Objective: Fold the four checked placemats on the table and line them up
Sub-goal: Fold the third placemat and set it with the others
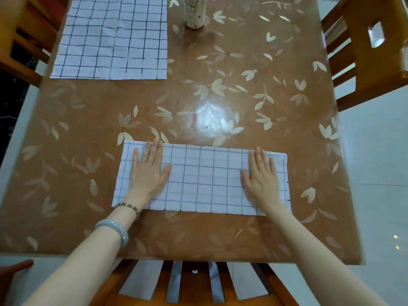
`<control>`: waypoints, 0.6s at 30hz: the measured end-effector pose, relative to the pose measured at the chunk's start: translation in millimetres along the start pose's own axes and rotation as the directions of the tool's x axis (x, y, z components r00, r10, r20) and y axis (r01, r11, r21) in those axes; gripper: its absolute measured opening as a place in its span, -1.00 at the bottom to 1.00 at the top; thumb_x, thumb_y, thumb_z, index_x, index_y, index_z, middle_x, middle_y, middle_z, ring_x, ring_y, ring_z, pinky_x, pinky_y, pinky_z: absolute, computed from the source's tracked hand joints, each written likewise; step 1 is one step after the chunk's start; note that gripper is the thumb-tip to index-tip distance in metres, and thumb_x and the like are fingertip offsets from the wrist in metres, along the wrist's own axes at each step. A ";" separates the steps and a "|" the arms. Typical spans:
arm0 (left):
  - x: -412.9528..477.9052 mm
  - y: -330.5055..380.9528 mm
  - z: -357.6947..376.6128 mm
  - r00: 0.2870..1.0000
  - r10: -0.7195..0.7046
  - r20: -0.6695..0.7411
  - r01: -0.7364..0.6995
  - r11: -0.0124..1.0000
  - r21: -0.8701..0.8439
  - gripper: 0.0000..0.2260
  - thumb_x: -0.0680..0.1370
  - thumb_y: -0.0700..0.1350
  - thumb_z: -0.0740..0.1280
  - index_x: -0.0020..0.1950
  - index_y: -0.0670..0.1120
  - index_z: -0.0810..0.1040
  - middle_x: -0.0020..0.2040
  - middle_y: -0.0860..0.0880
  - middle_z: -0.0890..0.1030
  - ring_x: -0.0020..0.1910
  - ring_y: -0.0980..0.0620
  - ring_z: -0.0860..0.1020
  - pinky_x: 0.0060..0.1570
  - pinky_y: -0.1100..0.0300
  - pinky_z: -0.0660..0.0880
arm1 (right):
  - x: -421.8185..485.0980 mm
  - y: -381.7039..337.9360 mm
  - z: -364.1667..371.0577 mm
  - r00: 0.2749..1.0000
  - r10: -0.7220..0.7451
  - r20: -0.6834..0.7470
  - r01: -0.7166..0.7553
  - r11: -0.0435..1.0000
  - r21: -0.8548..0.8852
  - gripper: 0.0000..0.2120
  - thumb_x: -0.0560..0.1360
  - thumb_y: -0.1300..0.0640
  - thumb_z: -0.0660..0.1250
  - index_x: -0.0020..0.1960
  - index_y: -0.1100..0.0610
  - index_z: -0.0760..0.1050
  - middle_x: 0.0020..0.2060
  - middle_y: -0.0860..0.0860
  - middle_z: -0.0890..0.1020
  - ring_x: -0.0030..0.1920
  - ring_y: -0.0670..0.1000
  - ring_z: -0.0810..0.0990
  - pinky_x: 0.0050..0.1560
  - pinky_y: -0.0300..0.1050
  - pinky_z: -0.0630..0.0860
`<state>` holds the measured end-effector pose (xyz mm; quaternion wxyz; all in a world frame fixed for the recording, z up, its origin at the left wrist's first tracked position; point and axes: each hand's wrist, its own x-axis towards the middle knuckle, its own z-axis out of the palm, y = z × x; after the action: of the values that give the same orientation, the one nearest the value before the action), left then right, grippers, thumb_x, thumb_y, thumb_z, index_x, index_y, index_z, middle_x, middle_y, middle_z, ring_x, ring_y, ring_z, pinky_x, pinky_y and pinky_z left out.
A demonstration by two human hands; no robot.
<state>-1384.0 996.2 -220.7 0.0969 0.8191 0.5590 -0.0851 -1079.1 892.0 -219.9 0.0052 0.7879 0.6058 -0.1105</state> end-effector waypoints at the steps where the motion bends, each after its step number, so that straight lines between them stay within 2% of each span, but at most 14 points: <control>1: -2.7 -11.5 -1.1 1.000 -0.025 -0.006 0.025 1.000 -0.009 -0.35 0.57 0.25 -0.29 0.56 -0.08 -0.24 0.58 -0.02 -0.19 0.54 0.05 -0.25 0.46 0.01 -0.38 | -2.5 13.7 -2.8 0.999 0.034 0.009 -0.034 0.999 -0.019 -0.38 0.57 -0.17 -0.25 0.53 0.14 -0.14 0.53 0.06 -0.07 0.52 -0.02 -0.16 0.49 -0.03 -0.26; 3: -7.4 -33.1 -3.6 0.996 -0.083 -0.010 0.083 0.996 -0.025 -0.34 0.58 0.27 -0.28 0.57 -0.09 -0.21 0.58 -0.03 -0.17 0.54 0.05 -0.23 0.47 0.00 -0.35 | -7.4 37.4 -7.1 0.995 0.100 0.023 -0.099 0.994 -0.047 -0.34 0.55 -0.21 -0.32 0.54 0.14 -0.16 0.53 0.05 -0.09 0.53 0.00 -0.16 0.50 0.01 -0.24; 6: -13.9 -50.5 -10.3 0.980 -0.201 0.008 0.201 0.977 -0.074 -0.30 0.59 0.30 -0.19 0.57 -0.12 -0.18 0.58 -0.07 -0.14 0.55 0.02 -0.19 0.50 -0.04 -0.25 | -7.6 51.8 -12.4 0.989 0.145 0.019 -0.144 0.988 -0.057 -0.28 0.55 -0.22 -0.33 0.55 0.20 -0.06 0.54 0.11 0.01 0.54 0.07 -0.09 0.51 0.12 -0.17; 8: -18.2 -49.1 -18.7 0.947 -0.320 0.023 0.319 0.931 -0.179 -0.26 0.58 0.31 -0.02 0.58 -0.16 -0.09 0.59 -0.11 -0.07 0.56 -0.05 -0.12 0.50 -0.04 -0.14 | -5.9 39.5 -18.7 0.988 0.147 -0.045 -0.149 0.988 -0.044 -0.33 0.57 -0.18 -0.19 0.52 0.24 0.05 0.52 0.19 0.09 0.53 0.16 0.01 0.49 0.18 -0.10; 10: -19.7 -41.2 -30.2 0.893 -0.449 0.037 0.436 0.841 -0.320 -0.27 0.56 0.23 0.19 0.56 -0.17 0.05 0.58 -0.14 0.04 0.55 -0.12 0.01 0.48 -0.08 0.01 | -3.5 9.8 -27.5 0.987 0.072 -0.141 -0.068 0.997 0.035 -0.42 0.55 -0.07 0.04 0.46 0.23 0.20 0.43 0.27 0.26 0.43 0.26 0.23 0.42 0.20 0.12; 12: -18.8 -33.4 -41.1 0.850 -0.526 0.043 0.496 0.769 -0.403 -0.32 0.52 0.11 0.33 0.51 -0.18 0.18 0.53 -0.15 0.18 0.49 -0.17 0.13 0.42 -0.12 0.15 | -2.3 -28.7 -29.4 0.969 -0.084 -0.234 0.123 0.980 0.156 -0.55 0.49 0.12 0.22 0.34 0.25 0.38 0.21 0.29 0.45 0.17 0.29 0.46 0.18 0.19 0.44; 13: -18.0 -30.9 -44.6 0.836 -0.548 0.042 0.513 0.750 -0.418 -0.33 0.49 0.07 0.36 0.49 -0.18 0.22 0.50 -0.16 0.23 0.46 -0.19 0.18 0.39 -0.12 0.20 | -2.8 -48.2 -29.1 0.956 -0.148 -0.252 0.204 0.956 0.211 -0.60 0.46 0.19 0.26 0.27 0.26 0.45 0.10 0.28 0.50 0.01 0.27 0.51 0.02 0.15 0.51; 15: -16.4 -28.2 -48.9 0.813 -0.581 0.053 0.541 0.718 -0.438 -0.33 0.46 0.04 0.41 0.46 -0.19 0.25 0.45 -0.18 0.27 0.42 -0.20 0.22 0.35 -0.10 0.25 | -3.6 -77.8 -26.2 0.945 -0.235 -0.228 0.295 0.912 0.285 -0.68 0.42 0.25 0.30 0.17 0.26 0.53 -0.07 0.23 0.52 -0.19 0.21 0.50 -0.22 0.04 0.51; 18: -15.4 -27.8 -54.0 0.777 -0.619 0.119 0.587 0.642 -0.493 -0.33 0.43 0.03 0.45 0.43 -0.17 0.27 0.40 -0.18 0.28 0.37 -0.20 0.27 0.24 -0.08 0.34 | -2.8 -95.7 -20.3 0.955 -0.262 -0.140 0.295 0.887 0.356 -0.73 0.39 0.29 0.34 0.09 0.28 0.54 -0.18 0.19 0.46 -0.27 0.17 0.45 -0.39 -0.02 0.47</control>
<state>-1413.8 1006.0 -166.5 0.2564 0.5329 0.8040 0.0617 -1167.9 917.7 -187.5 -0.1870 0.6832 0.6802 -0.1885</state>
